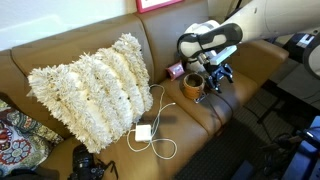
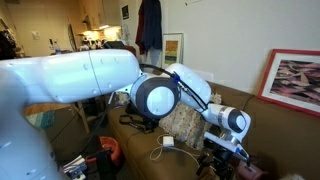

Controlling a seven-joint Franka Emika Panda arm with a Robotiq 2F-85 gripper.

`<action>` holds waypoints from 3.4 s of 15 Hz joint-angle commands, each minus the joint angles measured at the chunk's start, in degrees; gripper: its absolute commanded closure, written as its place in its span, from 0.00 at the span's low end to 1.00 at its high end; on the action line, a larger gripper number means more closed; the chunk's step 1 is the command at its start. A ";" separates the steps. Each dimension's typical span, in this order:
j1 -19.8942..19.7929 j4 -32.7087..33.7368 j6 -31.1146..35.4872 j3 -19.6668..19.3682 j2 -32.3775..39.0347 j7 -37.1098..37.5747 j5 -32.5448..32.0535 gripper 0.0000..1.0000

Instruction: Pick up the brown object from the couch and slightly move it to the right.

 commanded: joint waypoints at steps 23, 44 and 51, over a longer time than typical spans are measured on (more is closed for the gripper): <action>-9.28 -13.66 45.84 6.93 -4.42 -8.17 8.50 0.00; -9.50 -13.92 46.52 6.59 -3.31 -7.33 8.10 0.00; -9.50 -13.97 46.54 6.59 -3.31 -7.33 8.10 0.00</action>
